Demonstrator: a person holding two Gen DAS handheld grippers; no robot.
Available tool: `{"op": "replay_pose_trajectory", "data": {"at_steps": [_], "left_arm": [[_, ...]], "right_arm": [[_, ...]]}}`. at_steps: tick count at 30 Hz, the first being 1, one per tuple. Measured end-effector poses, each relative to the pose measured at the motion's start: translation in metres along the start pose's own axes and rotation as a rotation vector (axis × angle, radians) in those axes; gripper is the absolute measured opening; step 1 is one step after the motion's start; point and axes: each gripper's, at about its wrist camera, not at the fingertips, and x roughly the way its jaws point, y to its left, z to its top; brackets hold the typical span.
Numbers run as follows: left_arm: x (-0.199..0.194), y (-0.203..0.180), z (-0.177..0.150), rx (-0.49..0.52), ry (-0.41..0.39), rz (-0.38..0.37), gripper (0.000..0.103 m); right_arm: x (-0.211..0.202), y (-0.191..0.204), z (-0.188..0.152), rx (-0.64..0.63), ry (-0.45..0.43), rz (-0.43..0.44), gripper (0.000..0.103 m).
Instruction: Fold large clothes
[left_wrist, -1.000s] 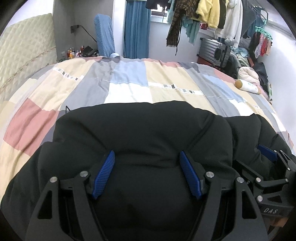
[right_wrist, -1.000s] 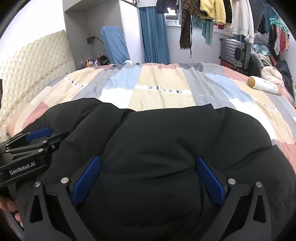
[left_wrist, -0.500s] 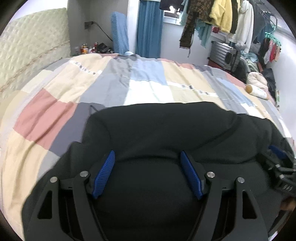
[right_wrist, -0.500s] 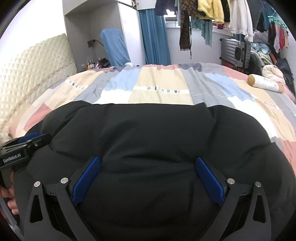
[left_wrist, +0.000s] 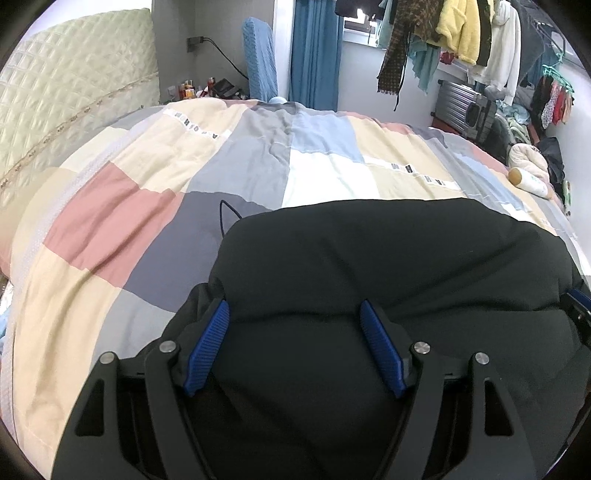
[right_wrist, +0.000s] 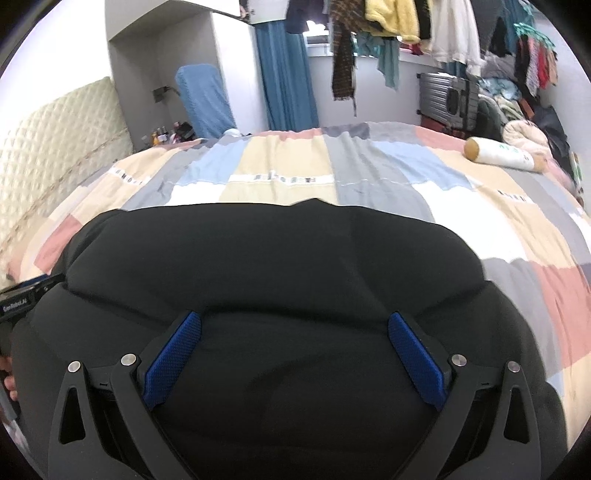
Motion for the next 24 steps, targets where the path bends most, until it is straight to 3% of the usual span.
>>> {"op": "replay_pose_trajectory", "data": {"at_steps": [7, 13, 19, 21, 24], "left_arm": [[-0.005, -0.001, -0.003, 0.011, -0.003, -0.009, 0.078], [-0.024, 0.002, -0.005, 0.006, 0.001, 0.002, 0.088], [-0.073, 0.005, 0.0, -0.012, -0.025, -0.013, 0.095], [-0.104, 0.002, 0.003, -0.004, -0.066, -0.006, 0.103], [-0.152, -0.003, 0.01, 0.011, -0.149, 0.014, 0.103]], "right_arm": [[-0.011, -0.034, -0.009, 0.1, 0.019, -0.021, 0.102], [-0.049, -0.032, -0.008, 0.092, -0.03, -0.049, 0.102], [-0.111, -0.031, 0.001, 0.131, -0.094, -0.039, 0.102], [-0.14, -0.022, 0.01, 0.117, -0.137, -0.032, 0.102], [-0.186, -0.004, 0.025, 0.077, -0.217, -0.018, 0.102]]}}
